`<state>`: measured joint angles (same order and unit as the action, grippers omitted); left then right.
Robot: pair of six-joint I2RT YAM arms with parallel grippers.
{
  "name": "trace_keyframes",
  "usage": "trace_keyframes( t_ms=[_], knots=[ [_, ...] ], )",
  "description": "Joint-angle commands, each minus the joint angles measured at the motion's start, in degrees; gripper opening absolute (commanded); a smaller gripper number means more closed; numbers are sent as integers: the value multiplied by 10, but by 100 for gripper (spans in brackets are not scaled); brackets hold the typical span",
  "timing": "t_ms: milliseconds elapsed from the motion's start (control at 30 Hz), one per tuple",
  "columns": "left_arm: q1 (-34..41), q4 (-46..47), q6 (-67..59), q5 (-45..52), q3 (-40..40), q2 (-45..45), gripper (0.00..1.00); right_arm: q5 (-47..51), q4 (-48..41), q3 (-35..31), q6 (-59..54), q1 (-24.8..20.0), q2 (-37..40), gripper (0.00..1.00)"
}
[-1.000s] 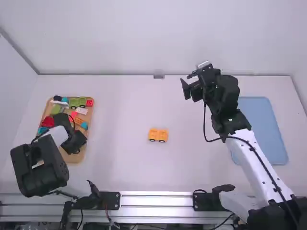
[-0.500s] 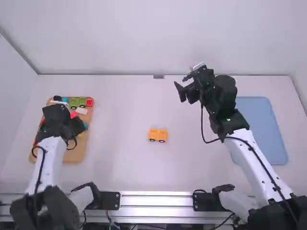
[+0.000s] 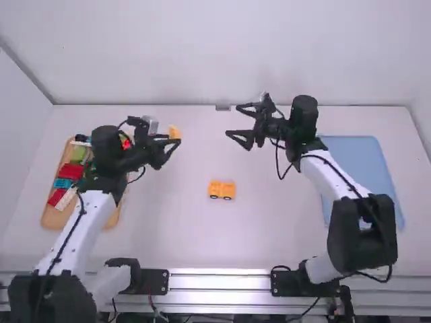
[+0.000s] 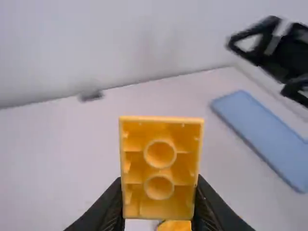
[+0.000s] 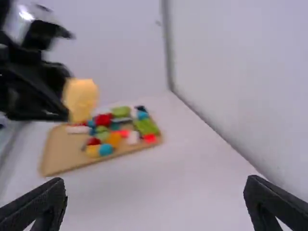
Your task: Assemble lego blocks to make yellow taxi
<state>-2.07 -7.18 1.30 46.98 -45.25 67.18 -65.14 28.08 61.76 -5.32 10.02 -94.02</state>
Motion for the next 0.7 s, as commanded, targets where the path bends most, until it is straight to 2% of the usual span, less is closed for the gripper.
trace_keyframes(
  t_ms=[0, 167, 233, 367, 400, 433, 500, 667],
  knots=[
    [31, -60, 3, 114, -2, 57, 15, -173, 50, 35, 88, -3, -27, 99],
    [60, -268, 81, 205, -2, 172, 15, -206, 127, 43, 161, 9, -57, 98],
    [70, -392, 149, 235, -2, 223, 13, -205, 120, 43, 157, 18, -58, 93],
    [83, -576, 255, 247, -2, 295, 13, -205, 118, 43, 154, 35, -57, 82],
    [83, -576, 255, 247, -2, 295, 13, -205, 118, 43, 154, 35, -57, 82],
    [86, -624, 268, 263, -2, 310, 13, -202, 117, 43, 154, 39, -57, 80],
    [84, -656, 288, 275, -2, 316, 13, -189, 111, 43, 160, 42, -57, 79],
    [88, -669, 300, 274, -2, 316, 14, -159, 70, 43, 130, 56, -58, 73]
  ],
)
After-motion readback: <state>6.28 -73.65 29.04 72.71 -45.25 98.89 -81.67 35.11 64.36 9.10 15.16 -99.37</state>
